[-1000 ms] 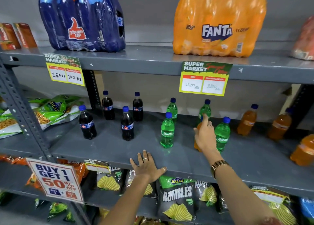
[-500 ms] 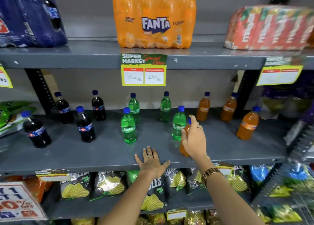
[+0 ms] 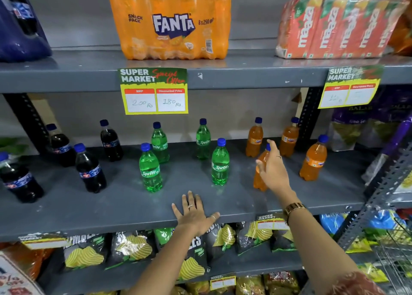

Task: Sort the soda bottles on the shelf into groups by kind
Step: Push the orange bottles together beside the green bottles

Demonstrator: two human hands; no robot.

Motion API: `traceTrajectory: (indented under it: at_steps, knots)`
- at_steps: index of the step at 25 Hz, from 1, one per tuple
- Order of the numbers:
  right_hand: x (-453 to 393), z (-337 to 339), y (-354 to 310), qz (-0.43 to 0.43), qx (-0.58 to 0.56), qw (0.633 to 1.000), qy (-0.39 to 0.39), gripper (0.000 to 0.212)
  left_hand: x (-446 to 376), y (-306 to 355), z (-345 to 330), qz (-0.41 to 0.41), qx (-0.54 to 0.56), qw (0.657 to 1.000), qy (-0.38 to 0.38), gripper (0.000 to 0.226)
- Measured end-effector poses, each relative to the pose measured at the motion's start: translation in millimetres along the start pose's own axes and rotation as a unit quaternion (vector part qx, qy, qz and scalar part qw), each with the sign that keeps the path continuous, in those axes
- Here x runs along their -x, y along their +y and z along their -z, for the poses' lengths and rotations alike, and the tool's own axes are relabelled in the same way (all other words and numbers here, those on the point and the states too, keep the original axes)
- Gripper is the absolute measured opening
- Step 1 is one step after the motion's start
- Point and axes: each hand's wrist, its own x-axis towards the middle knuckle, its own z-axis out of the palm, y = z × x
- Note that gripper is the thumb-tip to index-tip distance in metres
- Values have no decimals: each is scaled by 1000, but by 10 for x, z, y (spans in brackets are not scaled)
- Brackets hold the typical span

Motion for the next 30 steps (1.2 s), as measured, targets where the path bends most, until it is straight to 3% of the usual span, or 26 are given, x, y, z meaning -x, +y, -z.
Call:
traceTrajectory:
  at_steps: [13,16,19,22,26,30]
  knots:
    - [-376,-76,303,-2,-57,998,10,66,-79,15,-6,13,6,1000,-11,89]
    - [-326,-142,256,0,-19,998,65,70,-72,15,8,10,18,1000,-14,89]
    - [-170,-234,69,61,-15,989,134,61,-66,4,8,6,25,1000,-13,90]
    - [-48,-382,-106,109,-79,989,55,52,-56,-3,6,4,28,1000,-13,91]
    - [0,-724,-223,25,-155,973,-168,64,-76,-34,14,7,27,1000,-12,91]
    - [59,-935,-148,-51,-156,962,-216,50,-71,-2,1,0,28,1000,-14,92]
